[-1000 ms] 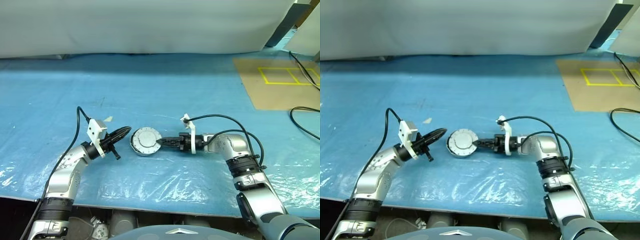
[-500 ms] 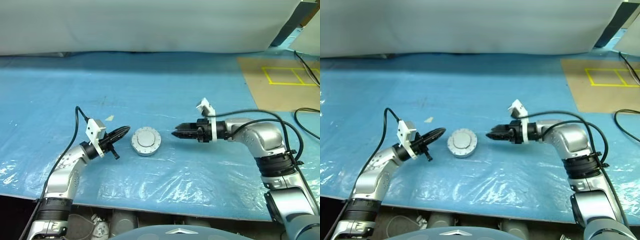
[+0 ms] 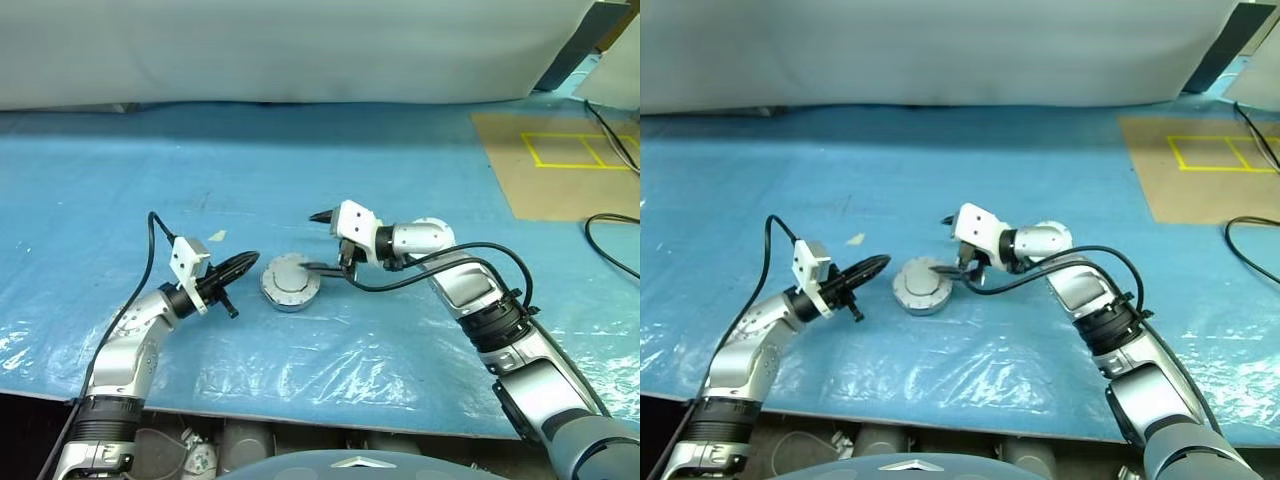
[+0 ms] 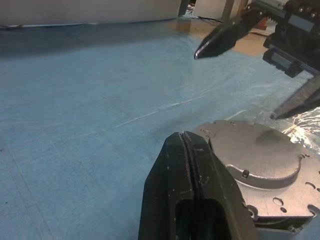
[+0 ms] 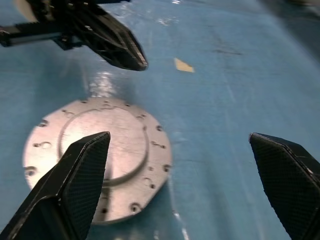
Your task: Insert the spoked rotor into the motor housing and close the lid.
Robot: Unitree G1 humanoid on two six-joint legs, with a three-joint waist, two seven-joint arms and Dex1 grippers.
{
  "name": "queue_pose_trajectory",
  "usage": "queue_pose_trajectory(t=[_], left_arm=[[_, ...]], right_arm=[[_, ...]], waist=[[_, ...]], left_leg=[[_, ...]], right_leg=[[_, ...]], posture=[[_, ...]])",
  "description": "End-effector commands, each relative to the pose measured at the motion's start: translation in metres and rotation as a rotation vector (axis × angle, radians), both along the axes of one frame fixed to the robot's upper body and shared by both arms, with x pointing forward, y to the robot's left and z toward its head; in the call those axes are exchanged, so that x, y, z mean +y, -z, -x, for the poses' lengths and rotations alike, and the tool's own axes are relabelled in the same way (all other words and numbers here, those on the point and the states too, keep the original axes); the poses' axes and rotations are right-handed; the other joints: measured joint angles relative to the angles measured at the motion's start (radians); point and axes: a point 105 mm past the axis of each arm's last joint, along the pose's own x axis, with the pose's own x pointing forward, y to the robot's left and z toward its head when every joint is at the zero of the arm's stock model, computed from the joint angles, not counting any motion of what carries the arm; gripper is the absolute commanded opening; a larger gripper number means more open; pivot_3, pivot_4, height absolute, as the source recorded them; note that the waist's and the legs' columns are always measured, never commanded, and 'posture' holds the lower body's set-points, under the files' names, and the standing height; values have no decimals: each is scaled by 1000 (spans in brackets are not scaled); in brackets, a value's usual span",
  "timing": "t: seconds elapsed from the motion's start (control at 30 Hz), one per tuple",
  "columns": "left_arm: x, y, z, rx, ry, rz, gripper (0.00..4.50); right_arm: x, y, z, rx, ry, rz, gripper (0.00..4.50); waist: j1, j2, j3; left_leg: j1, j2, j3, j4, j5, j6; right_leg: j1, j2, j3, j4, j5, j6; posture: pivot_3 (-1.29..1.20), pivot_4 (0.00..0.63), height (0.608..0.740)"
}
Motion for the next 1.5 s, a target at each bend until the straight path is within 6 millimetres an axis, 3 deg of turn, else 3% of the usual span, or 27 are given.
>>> queue_pose_trajectory(t=[0.03,0.1,0.27,0.37,0.7,0.77,0.9,1.07,1.27,1.5], left_arm=[[5,-11,3,-40,-12,-1,0],[6,-10,4,-34,-16,-5,0],[6,-6,8,-24,-14,-23,0],[6,-6,8,-22,-17,-20,0],[9,-3,8,-16,-25,-30,0],[8,-4,8,-16,-24,-29,0],[8,-4,8,-19,-26,-30,0],[8,-4,7,-21,-30,-30,0],[7,-4,6,-24,-29,-35,0],[6,-4,5,-27,-27,-37,0]], right_arm=[[3,-4,7,157,-61,-29,4469],[5,0,5,213,-60,-47,4469],[21,12,-2,148,-49,-23,4469],[25,20,4,146,-84,5,4469],[22,45,6,135,-99,87,4469],[22,49,7,120,-101,97,4075],[24,48,6,121,-97,74,2982],[26,44,-2,120,-62,44,2983],[31,31,4,211,-88,-27,2983],[34,35,3,234,-56,-32,2983]], waist=[[0,0,0],[-2,0,0],[-4,0,0],[-4,0,0],[-2,0,0],[-2,0,0],[-3,0,0],[-7,0,0],[-14,0,0],[-18,0,0]], left_leg=[[0,0,0,0,0,0],[0,0,0,1,0,0],[1,1,0,2,0,0],[0,1,0,3,0,0],[1,1,0,3,0,0],[2,1,0,3,0,0],[4,1,0,3,0,0],[9,1,0,4,0,1],[11,1,0,4,1,2],[10,1,0,3,1,2]], right_leg=[[0,0,0,0,0,0],[0,0,0,1,0,0],[0,0,0,2,0,-1],[0,0,0,2,0,-1],[1,0,0,2,0,-1],[2,0,0,2,0,-1],[4,0,0,2,0,-1],[8,0,0,2,-1,-2],[10,-1,1,2,-3,-6],[9,-1,1,1,-1,-3]], posture=[[0,150,740],[0,150,740],[0,150,740],[0,150,740],[0,150,740],[0,150,740],[0,150,740],[0,150,740],[0,150,740],[0,150,740]])
